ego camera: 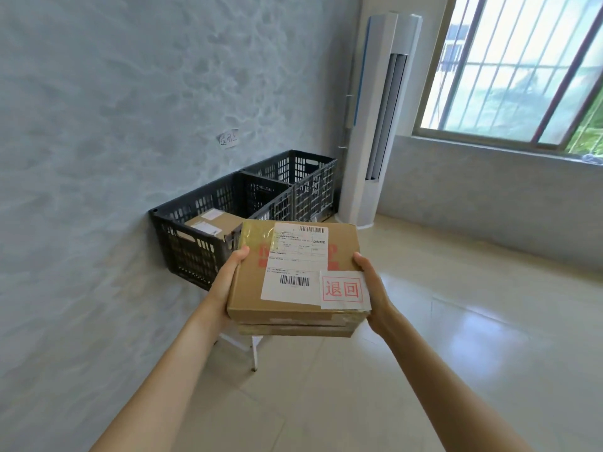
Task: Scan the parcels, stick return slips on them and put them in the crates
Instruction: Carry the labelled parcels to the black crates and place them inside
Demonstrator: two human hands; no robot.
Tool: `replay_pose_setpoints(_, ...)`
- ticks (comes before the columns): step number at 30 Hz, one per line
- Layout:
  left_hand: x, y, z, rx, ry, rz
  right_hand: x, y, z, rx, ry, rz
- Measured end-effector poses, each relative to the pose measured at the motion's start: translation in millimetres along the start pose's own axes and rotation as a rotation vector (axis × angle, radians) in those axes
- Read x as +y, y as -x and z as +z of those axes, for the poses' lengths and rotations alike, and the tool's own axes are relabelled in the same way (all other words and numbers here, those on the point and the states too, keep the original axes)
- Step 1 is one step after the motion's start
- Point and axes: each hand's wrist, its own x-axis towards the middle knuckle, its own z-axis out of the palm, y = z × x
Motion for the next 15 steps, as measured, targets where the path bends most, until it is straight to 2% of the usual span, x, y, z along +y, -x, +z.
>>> replay_pose_setpoints(7, 49.4, -147.2, -7.5, 0.042, -0.028, 0.042, -29.8, -160.5, -4.7, 0.025, 0.011, -0.038)
replay_pose_setpoints(15, 91.7, -266.8, -2.4, 0.130, -0.046, 0.045, -51.1, -300.4, -17.7, -0.029, -0.077, -0.022)
